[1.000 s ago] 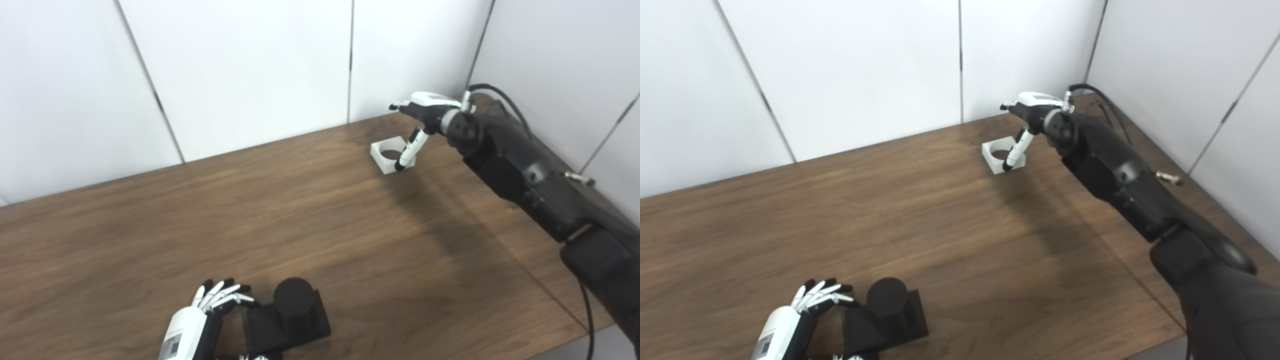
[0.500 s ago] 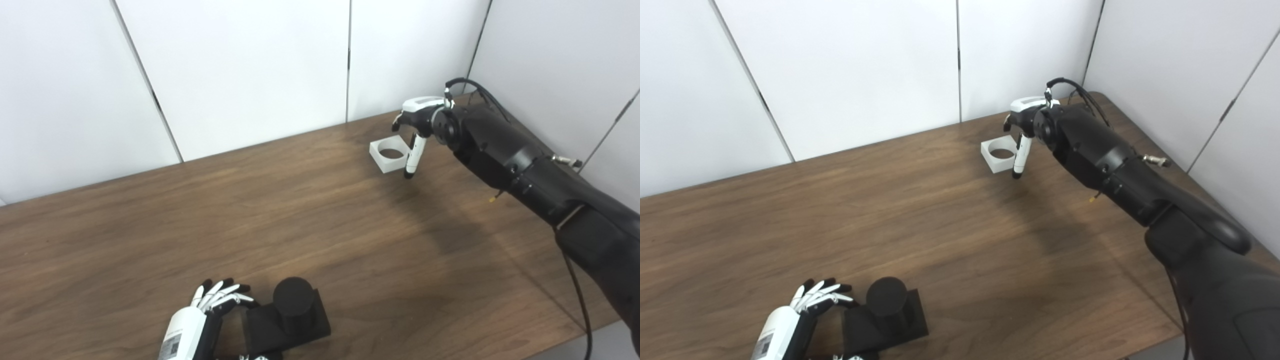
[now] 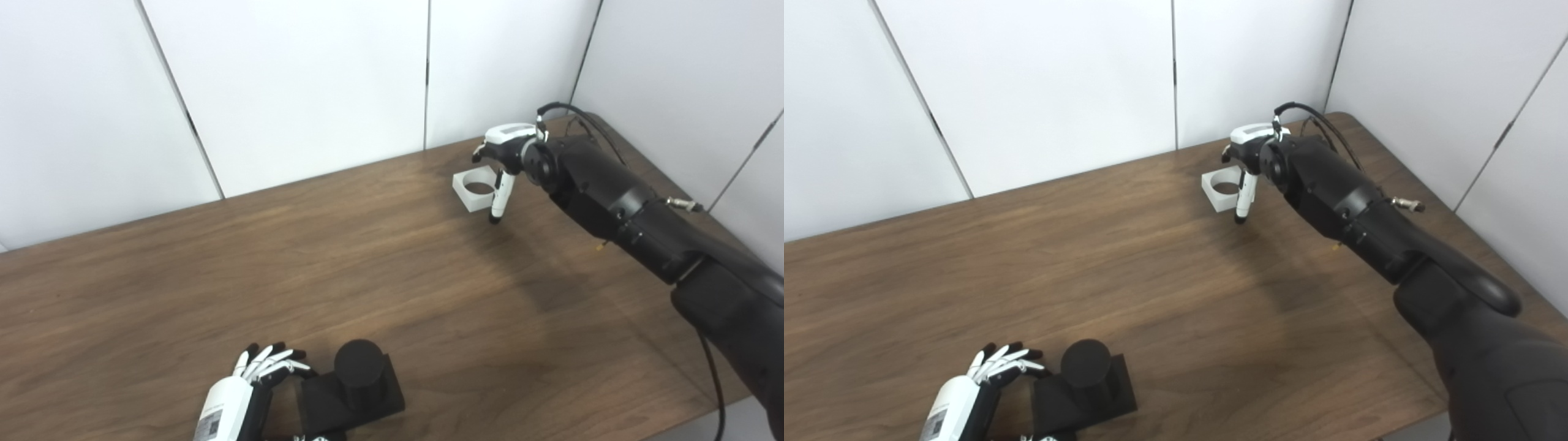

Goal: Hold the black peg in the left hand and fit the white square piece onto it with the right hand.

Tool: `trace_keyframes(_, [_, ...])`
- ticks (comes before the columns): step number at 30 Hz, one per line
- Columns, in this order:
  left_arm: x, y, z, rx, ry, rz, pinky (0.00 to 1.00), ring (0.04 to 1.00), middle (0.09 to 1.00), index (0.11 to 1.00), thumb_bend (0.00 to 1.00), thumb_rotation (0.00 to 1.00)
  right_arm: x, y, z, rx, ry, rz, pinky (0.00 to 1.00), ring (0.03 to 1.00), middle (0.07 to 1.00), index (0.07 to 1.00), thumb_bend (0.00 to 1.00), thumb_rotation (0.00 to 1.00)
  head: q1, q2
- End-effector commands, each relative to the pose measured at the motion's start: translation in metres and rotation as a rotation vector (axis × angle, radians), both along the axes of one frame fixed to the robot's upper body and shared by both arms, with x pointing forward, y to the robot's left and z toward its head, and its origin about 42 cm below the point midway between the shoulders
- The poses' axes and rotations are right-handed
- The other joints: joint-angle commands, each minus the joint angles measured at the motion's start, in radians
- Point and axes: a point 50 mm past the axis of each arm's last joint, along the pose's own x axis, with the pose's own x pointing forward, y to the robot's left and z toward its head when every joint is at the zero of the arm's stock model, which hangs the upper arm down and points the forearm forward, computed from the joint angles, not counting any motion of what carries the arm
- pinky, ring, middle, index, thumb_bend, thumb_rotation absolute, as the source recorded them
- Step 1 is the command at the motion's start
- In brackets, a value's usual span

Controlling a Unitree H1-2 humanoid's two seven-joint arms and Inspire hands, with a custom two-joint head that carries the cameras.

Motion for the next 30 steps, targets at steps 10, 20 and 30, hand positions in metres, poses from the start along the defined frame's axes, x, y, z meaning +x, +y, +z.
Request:
trace_keyframes(10, [-0.008, 0.002, -0.005, 0.046, 0.052, 0.009, 1.00, 0.883, 0.798, 0.488, 0.51, 0.04, 0.008, 0.002, 0.018, -0.001, -0.100, 0.033, 1.00, 1.000, 0.981, 0.895, 0.96, 0.25, 0.006, 0.008])
trace_keyframes(20, [-0.009, 0.001, -0.001, 0.048, 0.053, 0.010, 1.00, 0.882, 0.798, 0.488, 0.51, 0.04, 0.008, 0.005, 0.012, -0.001, -0.090, 0.041, 1.00, 1.000, 0.972, 0.872, 0.92, 0.24, 0.013, 0.015])
trace_keyframes(30, [-0.009, -0.001, 0.003, 0.047, 0.055, 0.011, 1.00, 0.883, 0.798, 0.488, 0.51, 0.04, 0.008, 0.006, 0.010, -0.036, -0.092, 0.060, 1.00, 1.000, 0.943, 0.786, 0.86, 0.23, 0.018, 0.020])
